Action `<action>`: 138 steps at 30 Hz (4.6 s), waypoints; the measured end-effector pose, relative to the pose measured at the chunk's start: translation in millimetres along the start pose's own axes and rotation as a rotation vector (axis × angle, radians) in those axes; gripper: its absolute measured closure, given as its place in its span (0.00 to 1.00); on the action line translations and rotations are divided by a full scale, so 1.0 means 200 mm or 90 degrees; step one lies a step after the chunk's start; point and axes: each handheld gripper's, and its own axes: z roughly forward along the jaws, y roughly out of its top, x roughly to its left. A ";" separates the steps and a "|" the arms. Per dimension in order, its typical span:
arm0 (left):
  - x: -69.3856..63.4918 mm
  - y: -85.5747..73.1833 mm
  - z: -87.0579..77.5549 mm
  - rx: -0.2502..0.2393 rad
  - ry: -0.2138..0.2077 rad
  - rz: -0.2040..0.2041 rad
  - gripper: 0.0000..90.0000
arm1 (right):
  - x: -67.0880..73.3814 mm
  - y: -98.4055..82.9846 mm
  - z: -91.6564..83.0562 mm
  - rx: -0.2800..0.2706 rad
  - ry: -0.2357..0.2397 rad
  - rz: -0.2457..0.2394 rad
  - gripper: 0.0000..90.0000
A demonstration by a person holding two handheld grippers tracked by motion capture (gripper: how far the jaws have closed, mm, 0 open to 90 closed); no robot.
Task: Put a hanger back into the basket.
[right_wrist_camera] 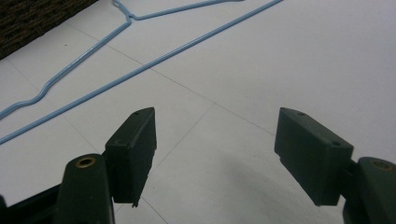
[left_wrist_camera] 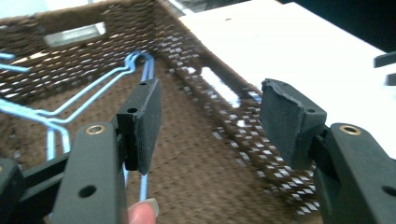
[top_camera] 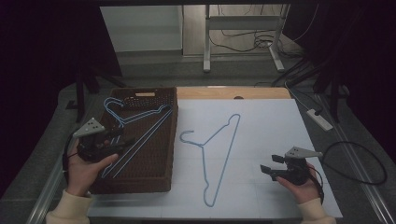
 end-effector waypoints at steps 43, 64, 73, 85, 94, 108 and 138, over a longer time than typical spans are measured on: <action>-0.25 -0.17 0.19 -0.011 -0.073 0.041 0.42 | 0.05 0.06 0.07 0.010 0.012 -0.019 0.35; -0.24 -0.18 0.20 -0.010 -0.072 0.035 0.41 | 0.21 0.30 0.33 0.082 0.082 -0.087 0.78; -0.23 -0.19 0.21 -0.008 -0.074 0.032 0.41 | 0.28 0.43 0.54 0.152 0.054 -0.143 1.00; -0.23 -0.19 0.23 0.002 -0.077 0.033 0.41 | 0.21 0.42 0.73 0.211 0.033 -0.142 1.00; -0.24 -0.20 0.23 0.006 -0.080 0.036 0.41 | 0.23 0.39 0.67 0.241 0.021 -0.148 1.00; -0.25 -0.19 0.23 0.002 -0.081 0.037 0.41 | 0.24 0.28 0.49 0.269 -0.004 -0.103 1.00; -0.26 -0.19 0.23 -0.002 -0.081 0.042 0.41 | 0.23 0.35 0.41 0.158 0.025 -0.121 0.57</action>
